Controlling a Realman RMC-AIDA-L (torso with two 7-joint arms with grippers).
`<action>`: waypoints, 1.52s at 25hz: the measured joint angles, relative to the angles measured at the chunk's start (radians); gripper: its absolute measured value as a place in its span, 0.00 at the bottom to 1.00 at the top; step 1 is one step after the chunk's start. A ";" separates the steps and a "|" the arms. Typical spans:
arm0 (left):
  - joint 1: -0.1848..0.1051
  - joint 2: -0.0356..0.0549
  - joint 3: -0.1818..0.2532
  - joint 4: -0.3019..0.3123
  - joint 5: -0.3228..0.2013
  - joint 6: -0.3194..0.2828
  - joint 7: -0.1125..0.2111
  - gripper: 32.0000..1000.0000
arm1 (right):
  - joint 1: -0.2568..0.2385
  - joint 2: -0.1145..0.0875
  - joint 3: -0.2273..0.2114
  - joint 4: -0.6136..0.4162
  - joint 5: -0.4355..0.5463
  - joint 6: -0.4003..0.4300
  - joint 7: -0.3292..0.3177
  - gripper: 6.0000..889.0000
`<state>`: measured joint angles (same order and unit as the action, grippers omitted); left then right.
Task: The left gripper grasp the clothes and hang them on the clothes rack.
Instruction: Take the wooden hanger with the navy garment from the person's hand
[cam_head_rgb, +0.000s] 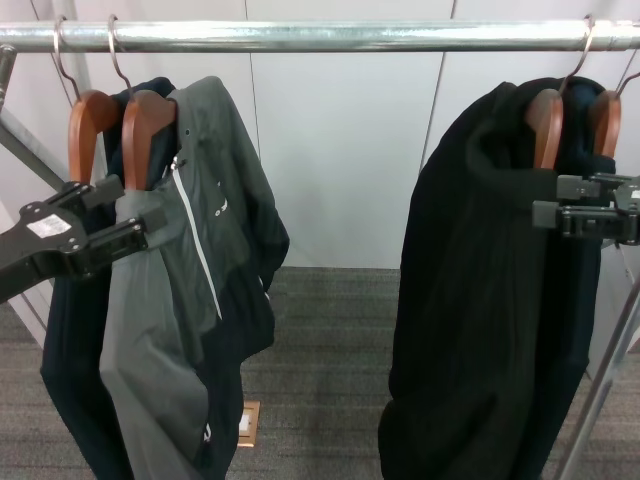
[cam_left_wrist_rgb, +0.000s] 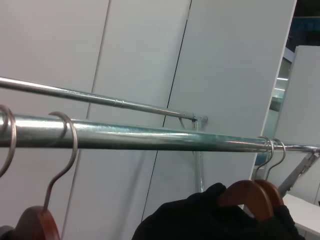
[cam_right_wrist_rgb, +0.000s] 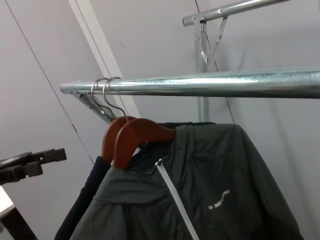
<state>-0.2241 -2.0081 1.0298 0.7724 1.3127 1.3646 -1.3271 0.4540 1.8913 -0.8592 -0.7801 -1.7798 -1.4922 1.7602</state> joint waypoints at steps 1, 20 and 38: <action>0.000 -0.0004 0.000 0.000 0.000 0.001 -0.003 0.81 | 0.000 0.000 0.001 0.000 0.000 0.000 0.000 0.92; 0.003 -0.0085 0.010 0.045 0.037 0.016 -0.018 0.79 | -0.002 0.011 0.049 0.008 0.000 0.000 -0.051 0.92; 0.136 -0.0397 0.107 0.389 0.288 0.061 -0.198 0.77 | -0.011 0.011 0.067 0.013 0.000 0.028 -0.067 0.92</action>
<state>-0.0885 -2.0478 1.1365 1.1619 1.6008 1.4252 -1.5250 0.4433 1.9022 -0.7923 -0.7669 -1.7800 -1.4646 1.6933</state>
